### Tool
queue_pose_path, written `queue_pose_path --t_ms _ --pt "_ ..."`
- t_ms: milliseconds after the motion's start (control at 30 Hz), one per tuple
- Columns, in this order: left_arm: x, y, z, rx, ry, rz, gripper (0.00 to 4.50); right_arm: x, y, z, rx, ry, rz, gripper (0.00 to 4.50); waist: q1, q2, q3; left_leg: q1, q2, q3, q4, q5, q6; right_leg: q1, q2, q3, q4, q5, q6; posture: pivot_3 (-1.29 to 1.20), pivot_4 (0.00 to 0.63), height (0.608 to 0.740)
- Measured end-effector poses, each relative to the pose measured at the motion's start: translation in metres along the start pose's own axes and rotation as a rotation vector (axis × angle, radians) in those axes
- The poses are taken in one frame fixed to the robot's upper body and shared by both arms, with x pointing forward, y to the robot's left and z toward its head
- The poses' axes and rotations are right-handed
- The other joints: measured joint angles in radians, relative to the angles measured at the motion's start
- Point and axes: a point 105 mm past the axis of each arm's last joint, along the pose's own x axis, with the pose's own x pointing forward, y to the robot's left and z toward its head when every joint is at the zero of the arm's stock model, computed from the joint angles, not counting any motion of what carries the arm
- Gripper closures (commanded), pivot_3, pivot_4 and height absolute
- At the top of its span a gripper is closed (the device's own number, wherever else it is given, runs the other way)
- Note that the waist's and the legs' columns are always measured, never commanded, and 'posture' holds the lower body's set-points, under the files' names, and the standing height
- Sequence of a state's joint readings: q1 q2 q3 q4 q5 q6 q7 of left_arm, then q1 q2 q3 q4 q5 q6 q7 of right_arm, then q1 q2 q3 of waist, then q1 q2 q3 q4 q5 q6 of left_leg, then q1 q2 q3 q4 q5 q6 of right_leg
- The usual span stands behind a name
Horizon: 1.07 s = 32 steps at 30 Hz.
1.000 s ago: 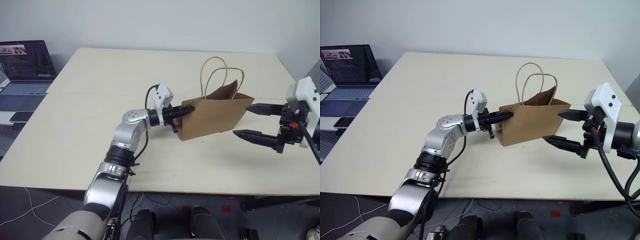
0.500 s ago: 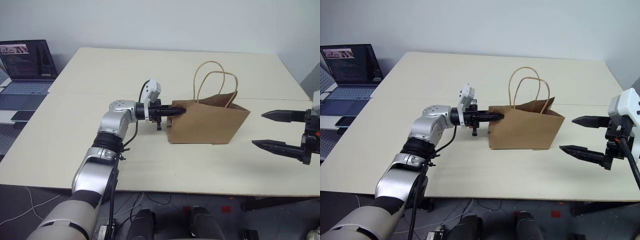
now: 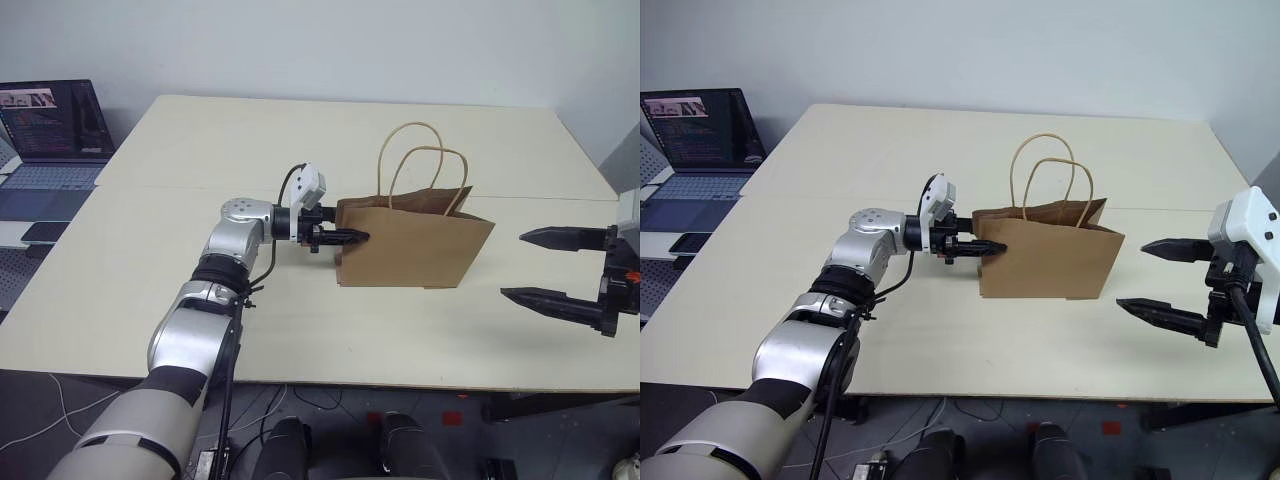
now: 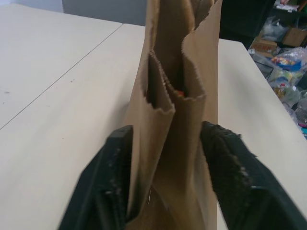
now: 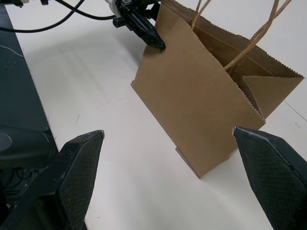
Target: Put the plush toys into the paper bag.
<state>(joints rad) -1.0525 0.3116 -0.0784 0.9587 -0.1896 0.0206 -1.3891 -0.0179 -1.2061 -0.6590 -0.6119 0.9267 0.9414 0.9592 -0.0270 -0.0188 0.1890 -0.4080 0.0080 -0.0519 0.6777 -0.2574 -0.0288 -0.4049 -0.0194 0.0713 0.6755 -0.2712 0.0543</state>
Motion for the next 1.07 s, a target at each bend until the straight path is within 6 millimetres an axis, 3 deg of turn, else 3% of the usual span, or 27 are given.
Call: queue_pose_path --t_ms 267,433,567,733,900,1067 --pt "-0.032 0.006 -0.013 0.074 0.093 0.091 1.23 0.0 -0.02 -0.002 -0.003 -0.03 -0.051 0.0 -0.003 0.0 0.0 0.001 0.0 0.0 0.0 0.0 0.0 0.0 0.0 0.0 0.001 0.0 0.0 0.0 0.15 0.74" --pt "-0.08 0.008 -0.017 0.162 0.21 0.249 1.23 -0.003 -0.048 -0.002 -0.089 -0.046 -0.128 0.0 -0.008 0.0 0.0 0.001 0.002 0.001 -0.001 0.0 0.0 -0.001 0.0 0.0 0.001 0.0 0.0 0.0 0.15 0.74" --pt "-0.126 -0.011 -0.006 0.223 0.276 0.376 1.23 -0.009 -0.066 -0.003 -0.153 -0.003 -0.106 0.0 -0.007 0.001 0.0 0.002 0.005 0.001 -0.001 0.0 0.0 -0.001 -0.001 0.001 0.002 0.0 0.0 0.0 0.15 0.74" --pt "-0.16 -0.04 0.008 0.186 0.319 0.435 1.23 -0.02 -0.075 0.0 -0.176 0.055 -0.028 0.0 0.0 0.001 0.001 0.005 0.006 0.002 -0.001 0.0 0.0 0.001 -0.003 0.0 0.003 -0.001 -0.002 0.0 0.15 0.74" --pt "-0.182 -0.048 0.023 0.177 0.333 0.491 1.23 -0.028 -0.082 -0.002 -0.174 0.09 -0.008 0.0 -0.002 0.001 0.001 0.006 0.005 0.003 -0.002 0.0 0.0 0.001 -0.003 0.0 0.003 -0.002 -0.004 0.0 0.15 0.74" --pt "-0.185 -0.049 0.028 0.17 0.316 0.495 1.23 -0.026 -0.084 -0.002 -0.179 0.1 0.004 0.0 -0.005 0.001 0.001 0.006 0.005 0.005 -0.002 0.0 0.0 0.0 -0.003 0.0 0.003 -0.002 -0.004 0.0 0.15 0.74"
